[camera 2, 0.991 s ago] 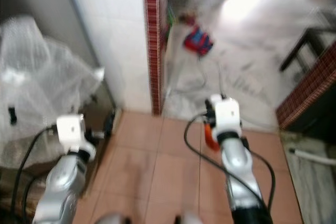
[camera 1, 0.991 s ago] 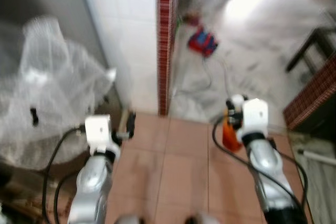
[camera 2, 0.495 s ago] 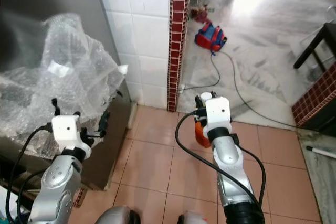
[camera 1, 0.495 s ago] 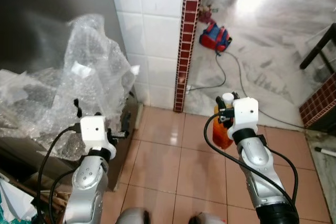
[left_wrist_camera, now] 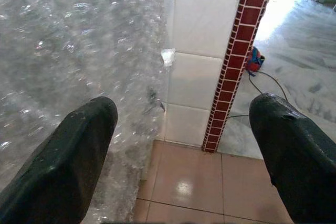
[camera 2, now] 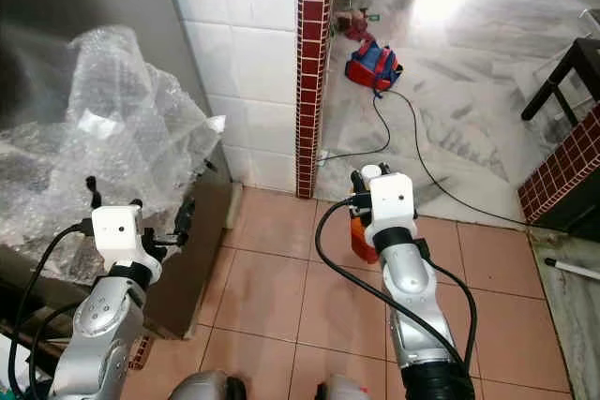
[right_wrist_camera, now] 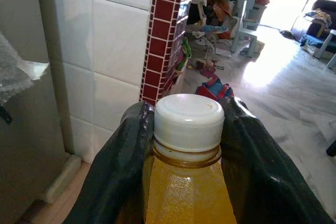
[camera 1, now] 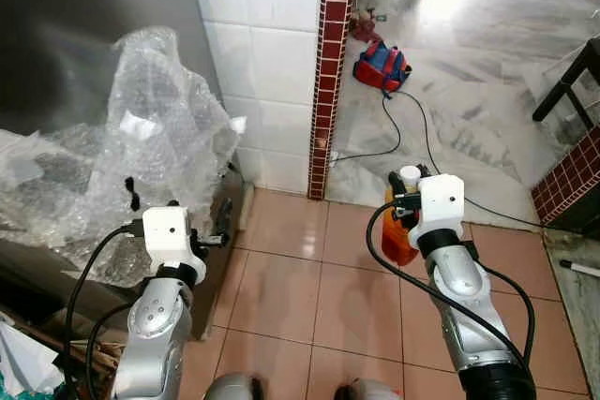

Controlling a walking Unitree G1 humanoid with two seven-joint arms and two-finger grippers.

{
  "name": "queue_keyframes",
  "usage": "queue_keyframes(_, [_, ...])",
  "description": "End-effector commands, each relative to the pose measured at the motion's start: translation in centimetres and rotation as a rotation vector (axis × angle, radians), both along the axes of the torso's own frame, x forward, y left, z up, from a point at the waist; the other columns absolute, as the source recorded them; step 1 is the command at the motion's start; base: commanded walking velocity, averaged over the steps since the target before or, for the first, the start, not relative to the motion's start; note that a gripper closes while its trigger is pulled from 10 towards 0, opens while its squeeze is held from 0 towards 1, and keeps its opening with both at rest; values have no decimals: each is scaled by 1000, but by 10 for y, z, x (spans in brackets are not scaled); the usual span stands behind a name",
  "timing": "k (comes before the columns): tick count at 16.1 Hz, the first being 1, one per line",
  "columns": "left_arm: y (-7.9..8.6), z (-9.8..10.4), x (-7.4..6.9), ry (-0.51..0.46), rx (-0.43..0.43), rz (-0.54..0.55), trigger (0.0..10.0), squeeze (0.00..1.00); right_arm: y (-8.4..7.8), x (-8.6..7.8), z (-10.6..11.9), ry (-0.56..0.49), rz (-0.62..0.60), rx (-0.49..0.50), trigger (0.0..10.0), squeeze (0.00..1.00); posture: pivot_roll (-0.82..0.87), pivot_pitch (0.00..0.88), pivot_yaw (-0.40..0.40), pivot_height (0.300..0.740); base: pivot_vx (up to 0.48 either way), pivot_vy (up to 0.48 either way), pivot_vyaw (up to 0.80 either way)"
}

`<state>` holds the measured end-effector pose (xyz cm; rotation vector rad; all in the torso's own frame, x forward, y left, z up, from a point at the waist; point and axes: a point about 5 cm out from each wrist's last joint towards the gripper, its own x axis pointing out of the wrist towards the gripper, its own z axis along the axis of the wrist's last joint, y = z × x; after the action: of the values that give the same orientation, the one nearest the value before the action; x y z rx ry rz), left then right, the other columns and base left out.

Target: Restocking fridge

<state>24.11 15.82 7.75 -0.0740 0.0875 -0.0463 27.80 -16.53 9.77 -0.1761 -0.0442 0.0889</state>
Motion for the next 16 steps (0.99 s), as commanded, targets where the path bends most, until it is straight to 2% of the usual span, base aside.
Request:
queue_keyframes(1, [0, -1, 1, 12, 10, 2, 10000, 0, 0, 3, 7, -33, 0, 8, 10000, 0, 45, 42, 14, 740, 0, 0, 0])
queue_keyframes(13, [-2, -1, 5, 7, 4, 11, 10000, 0, -1, 6, 10, -38, 13, 10, 10000, 0, 39, 33, 3, 740, -292, 0, 0])
queue_keyframes(16, [-2, -1, 6, -1, 9, 18, 10000, 0, 0, 6, 11, -41, 20, 13, 10000, 0, 39, 32, 2, 740, 0, 0, 0])
